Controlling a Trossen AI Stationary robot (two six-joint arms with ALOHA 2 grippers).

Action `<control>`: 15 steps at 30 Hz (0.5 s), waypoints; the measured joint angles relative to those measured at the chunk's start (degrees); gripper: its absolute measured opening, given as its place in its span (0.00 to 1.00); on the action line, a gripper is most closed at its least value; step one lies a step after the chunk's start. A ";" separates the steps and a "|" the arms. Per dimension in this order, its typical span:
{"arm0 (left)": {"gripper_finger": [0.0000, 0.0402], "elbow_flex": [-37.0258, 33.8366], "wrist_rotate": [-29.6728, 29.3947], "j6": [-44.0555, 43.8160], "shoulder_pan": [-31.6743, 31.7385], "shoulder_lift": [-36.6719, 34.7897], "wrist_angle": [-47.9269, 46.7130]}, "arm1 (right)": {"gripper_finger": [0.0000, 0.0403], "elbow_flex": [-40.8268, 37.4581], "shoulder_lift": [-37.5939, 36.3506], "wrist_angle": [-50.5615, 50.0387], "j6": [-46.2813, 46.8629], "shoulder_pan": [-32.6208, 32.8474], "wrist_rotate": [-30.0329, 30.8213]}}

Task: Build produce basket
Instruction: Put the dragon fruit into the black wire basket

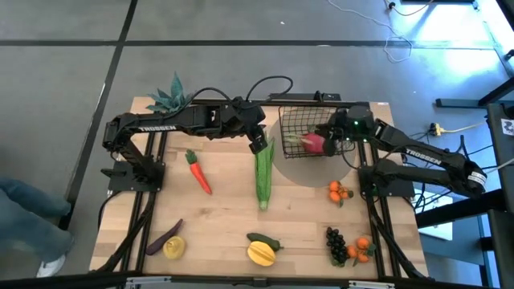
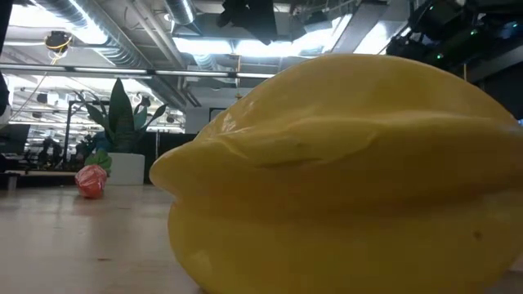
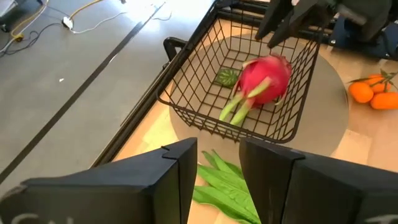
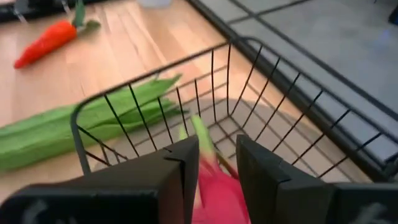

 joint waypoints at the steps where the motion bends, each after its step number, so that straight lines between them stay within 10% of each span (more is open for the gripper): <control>1: 0.27 0.00 0.00 0.00 0.00 0.00 0.00 | 0.24 0.00 1.13 -0.02 0.36 -0.20 -0.03; 15: 0.27 0.00 0.04 -1.51 0.00 0.00 -0.19 | 0.24 0.00 12.78 0.55 1.97 -4.51 -0.35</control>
